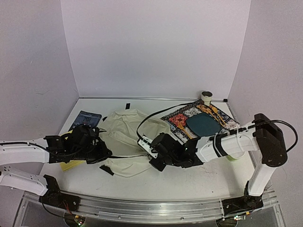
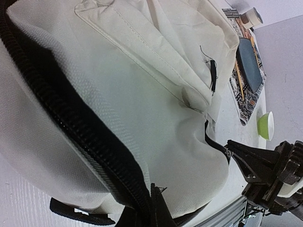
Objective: Pack the student bag
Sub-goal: Unzip the largest pocket of the student bag.
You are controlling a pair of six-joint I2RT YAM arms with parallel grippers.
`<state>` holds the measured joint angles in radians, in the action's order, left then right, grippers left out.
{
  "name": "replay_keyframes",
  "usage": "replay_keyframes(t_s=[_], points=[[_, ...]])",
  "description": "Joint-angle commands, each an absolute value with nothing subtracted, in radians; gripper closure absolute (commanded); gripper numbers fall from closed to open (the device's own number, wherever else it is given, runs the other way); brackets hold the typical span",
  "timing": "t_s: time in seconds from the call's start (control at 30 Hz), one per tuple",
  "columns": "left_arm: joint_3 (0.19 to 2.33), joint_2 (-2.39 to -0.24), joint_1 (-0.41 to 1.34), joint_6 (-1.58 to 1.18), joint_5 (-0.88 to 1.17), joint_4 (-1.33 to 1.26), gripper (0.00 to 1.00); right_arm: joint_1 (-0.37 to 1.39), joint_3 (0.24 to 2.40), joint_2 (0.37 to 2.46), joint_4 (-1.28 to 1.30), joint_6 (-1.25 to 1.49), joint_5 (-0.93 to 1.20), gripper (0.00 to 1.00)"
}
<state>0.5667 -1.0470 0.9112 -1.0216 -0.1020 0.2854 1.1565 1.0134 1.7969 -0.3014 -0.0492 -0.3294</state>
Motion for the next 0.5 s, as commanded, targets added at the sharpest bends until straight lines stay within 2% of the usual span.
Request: replay_keyframes(t_s=[0.0, 0.3, 0.47], points=[[0.562, -1.038, 0.912, -1.011, -0.089, 0.333, 1.0, 1.112, 1.019, 1.796, -0.242, -0.011, -0.397, 1.0], [0.582, -1.062, 0.912, -0.983, -0.076, 0.321, 1.0, 1.049, 0.959, 1.791, -0.242, 0.064, -0.4, 1.0], [0.584, -1.106, 0.913, -0.965, -0.019, 0.23, 1.0, 1.021, 0.938, 1.789, -0.236, 0.093, -0.394, 1.0]])
